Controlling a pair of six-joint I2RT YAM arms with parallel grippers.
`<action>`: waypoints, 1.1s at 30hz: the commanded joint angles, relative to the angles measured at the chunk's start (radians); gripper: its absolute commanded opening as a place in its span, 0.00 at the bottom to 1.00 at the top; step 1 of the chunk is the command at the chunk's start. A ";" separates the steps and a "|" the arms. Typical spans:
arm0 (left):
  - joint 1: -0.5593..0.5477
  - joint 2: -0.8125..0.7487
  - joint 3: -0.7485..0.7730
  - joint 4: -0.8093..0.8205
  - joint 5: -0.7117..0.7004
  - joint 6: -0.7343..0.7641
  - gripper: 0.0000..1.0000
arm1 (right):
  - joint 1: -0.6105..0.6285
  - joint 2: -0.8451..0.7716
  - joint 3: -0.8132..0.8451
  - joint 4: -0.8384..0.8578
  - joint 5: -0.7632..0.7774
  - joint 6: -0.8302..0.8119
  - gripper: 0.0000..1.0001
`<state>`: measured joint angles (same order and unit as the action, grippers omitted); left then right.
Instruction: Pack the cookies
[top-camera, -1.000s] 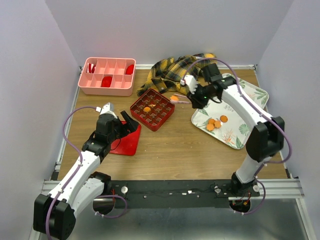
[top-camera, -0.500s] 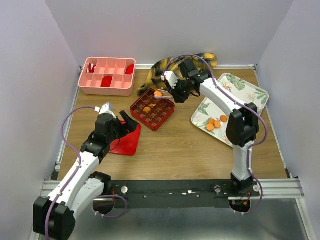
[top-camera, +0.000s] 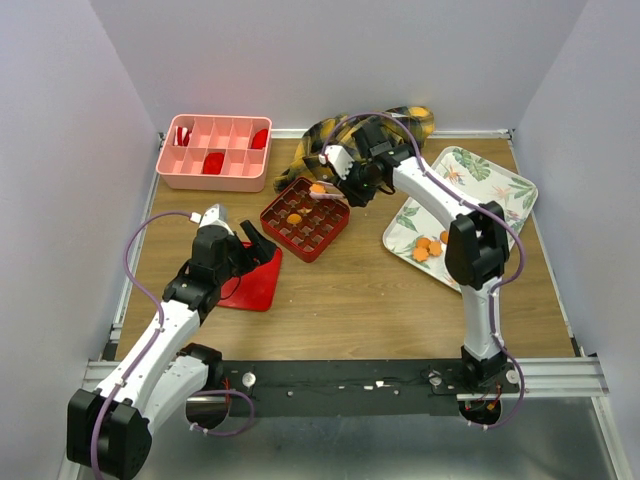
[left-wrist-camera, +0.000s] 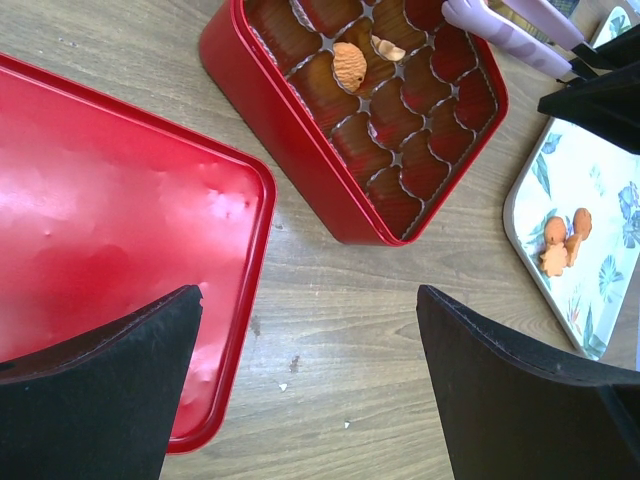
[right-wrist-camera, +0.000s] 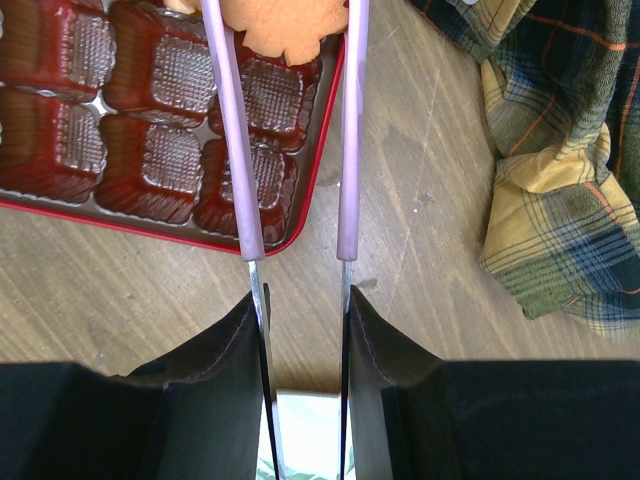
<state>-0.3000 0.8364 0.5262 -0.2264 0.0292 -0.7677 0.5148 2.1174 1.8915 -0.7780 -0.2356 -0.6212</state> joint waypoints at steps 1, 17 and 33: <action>0.009 -0.016 0.021 -0.002 -0.022 0.001 0.99 | 0.013 0.027 0.034 0.031 0.032 -0.003 0.40; 0.010 -0.013 0.024 -0.001 -0.022 0.002 0.99 | 0.022 0.032 0.035 0.031 0.028 -0.003 0.48; 0.010 -0.013 0.032 -0.001 -0.022 0.007 0.99 | 0.022 -0.085 0.014 -0.001 -0.036 0.054 0.45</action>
<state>-0.2958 0.8349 0.5289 -0.2264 0.0284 -0.7673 0.5293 2.1254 1.8973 -0.7654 -0.2260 -0.6010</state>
